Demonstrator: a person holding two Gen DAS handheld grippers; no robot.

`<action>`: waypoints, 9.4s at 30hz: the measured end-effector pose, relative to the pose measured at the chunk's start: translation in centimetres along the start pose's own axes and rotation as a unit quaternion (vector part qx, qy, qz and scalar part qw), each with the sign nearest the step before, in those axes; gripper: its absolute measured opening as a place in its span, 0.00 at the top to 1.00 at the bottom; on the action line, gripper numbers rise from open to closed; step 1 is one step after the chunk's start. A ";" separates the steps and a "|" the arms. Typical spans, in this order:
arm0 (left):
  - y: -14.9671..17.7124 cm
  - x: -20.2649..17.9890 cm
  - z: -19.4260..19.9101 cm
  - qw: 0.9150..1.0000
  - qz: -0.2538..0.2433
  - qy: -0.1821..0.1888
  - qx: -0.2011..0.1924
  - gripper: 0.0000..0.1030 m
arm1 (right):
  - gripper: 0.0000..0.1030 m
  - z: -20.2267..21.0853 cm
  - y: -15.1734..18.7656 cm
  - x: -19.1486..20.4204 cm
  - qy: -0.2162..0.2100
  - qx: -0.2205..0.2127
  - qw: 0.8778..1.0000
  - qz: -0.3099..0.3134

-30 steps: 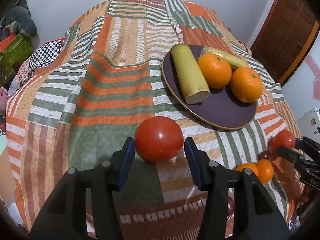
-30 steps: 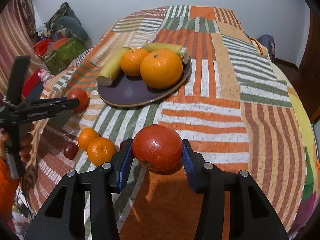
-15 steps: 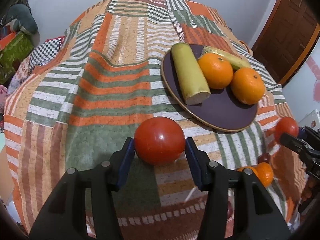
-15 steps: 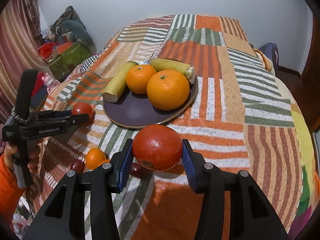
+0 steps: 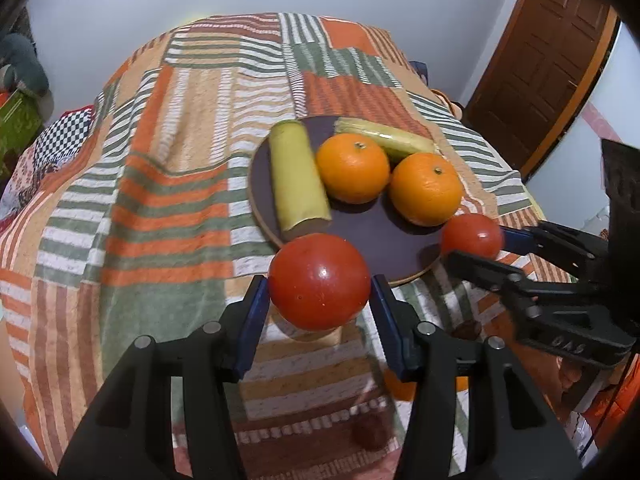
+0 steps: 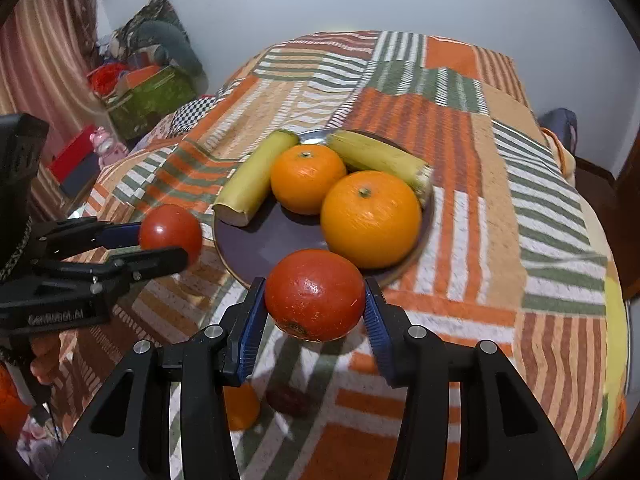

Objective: Organize fruits

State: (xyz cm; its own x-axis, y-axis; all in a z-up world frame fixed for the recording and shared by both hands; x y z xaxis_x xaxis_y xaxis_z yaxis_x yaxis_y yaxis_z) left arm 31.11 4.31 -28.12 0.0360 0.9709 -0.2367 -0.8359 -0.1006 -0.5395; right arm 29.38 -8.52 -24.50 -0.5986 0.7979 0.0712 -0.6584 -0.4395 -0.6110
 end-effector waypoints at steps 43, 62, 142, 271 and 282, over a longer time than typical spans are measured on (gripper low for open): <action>-1.9 -2.6 -0.6 1.000 -0.007 -0.019 -0.009 0.39 | 0.50 2.1 1.3 -1.0 -0.020 -0.001 1.000 0.005; 5.2 -1.6 6.1 1.000 -0.014 -0.025 -0.013 0.39 | 0.50 4.4 4.8 3.4 -0.034 -0.002 0.999 0.013; -5.0 -2.8 4.1 0.996 -0.017 0.002 -0.084 0.69 | 0.68 2.8 -4.2 0.2 -0.013 -0.076 0.997 0.021; -8.5 -1.4 -1.7 0.998 0.007 0.004 -0.061 0.81 | 0.79 -0.5 -6.8 -2.0 -0.001 -0.067 0.997 0.024; -8.5 -0.7 -4.7 0.999 0.029 0.014 -0.031 0.72 | 0.79 -3.2 -6.6 -2.7 0.008 -0.040 0.999 0.017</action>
State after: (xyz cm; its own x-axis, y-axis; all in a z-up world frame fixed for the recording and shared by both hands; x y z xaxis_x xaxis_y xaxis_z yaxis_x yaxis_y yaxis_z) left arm 40.76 3.46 -27.23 0.0049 0.9566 -0.2913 -0.8020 -0.1703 -0.5725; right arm 36.82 -6.48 -23.22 -0.6126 0.7895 0.0376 -0.5992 -0.4328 -0.6735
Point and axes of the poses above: each gripper's, at about its wrist camera, not at the fingertips, and z roughly against the way its jaws point, x to its left, y to its underside, the point moved 8 cm from there along -z, roughly the way its jaws point, and after that the axes turned 6 degrees about z, right-handed, at the moved point
